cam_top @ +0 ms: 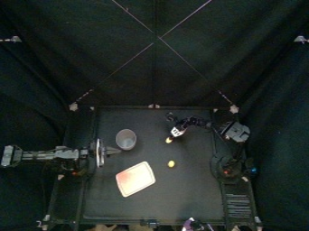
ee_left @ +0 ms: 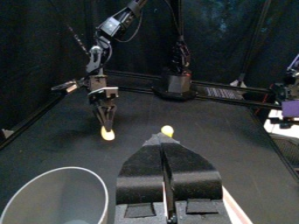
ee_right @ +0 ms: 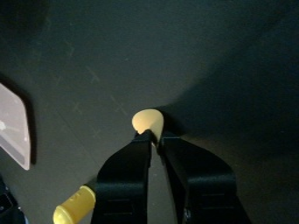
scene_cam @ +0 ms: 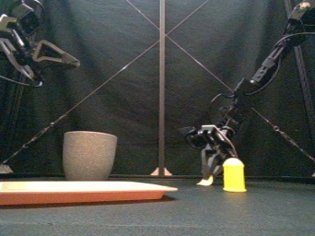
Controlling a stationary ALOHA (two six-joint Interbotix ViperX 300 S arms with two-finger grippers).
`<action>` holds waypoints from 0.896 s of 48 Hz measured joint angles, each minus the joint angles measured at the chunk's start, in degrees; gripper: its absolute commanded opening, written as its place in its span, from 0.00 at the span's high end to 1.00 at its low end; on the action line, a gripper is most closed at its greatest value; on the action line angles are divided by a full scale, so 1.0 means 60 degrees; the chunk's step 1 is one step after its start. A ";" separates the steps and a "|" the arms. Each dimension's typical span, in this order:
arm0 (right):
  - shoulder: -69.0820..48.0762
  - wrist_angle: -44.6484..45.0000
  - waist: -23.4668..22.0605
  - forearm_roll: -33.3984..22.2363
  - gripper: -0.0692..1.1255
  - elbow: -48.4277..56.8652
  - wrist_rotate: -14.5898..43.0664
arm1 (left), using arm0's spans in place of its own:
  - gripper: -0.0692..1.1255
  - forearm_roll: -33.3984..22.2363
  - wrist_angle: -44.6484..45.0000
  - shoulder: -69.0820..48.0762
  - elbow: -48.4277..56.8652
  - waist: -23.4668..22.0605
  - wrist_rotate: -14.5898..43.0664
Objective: Pick the chip then place it on the pink plate
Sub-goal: Place chip on the pink plate
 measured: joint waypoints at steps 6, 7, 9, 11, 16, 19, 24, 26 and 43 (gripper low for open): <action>-0.0132 0.0000 0.0352 -0.0059 0.51 -0.0103 -0.0015 | 0.91 0.0000 0.0015 0.0000 0.0000 0.0015 0.0000; -0.0190 -0.0015 0.0425 -0.0059 0.51 -0.0132 0.0000 | 0.91 -0.0015 0.0000 0.0000 0.0000 0.0000 0.0000; -0.0308 -0.0029 0.0645 -0.0059 0.51 -0.0176 0.0000 | 0.91 0.0000 0.0015 0.0000 0.0000 0.0015 0.0000; -0.0483 -0.0029 0.0923 -0.0044 0.51 -0.0249 0.0000 | 0.91 -0.0015 0.0015 0.0000 0.0000 0.0015 0.0000; -0.1040 -0.0044 0.1978 0.0015 0.51 -0.0542 0.0000 | 0.91 -0.0015 0.0015 0.0000 0.0000 0.0015 0.0000; -0.1260 -0.0132 0.2666 0.0132 0.51 -0.0762 0.0015 | 0.91 -0.0015 0.0000 0.0015 0.0000 0.0000 0.0000; -0.1348 -0.0571 0.3926 0.0454 0.51 -0.1157 0.0015 | 0.91 -0.0015 0.0015 0.0000 0.0000 0.0015 0.0000; -0.1348 -0.0850 0.4409 0.0557 0.51 -0.1304 0.0000 | 0.91 -0.0015 0.0015 0.0015 0.0000 0.0015 0.0000; 0.0161 -0.5083 0.6943 0.0864 0.50 -0.2095 -0.0015 | 0.91 -0.0015 0.0015 0.0015 0.0000 0.0015 0.0000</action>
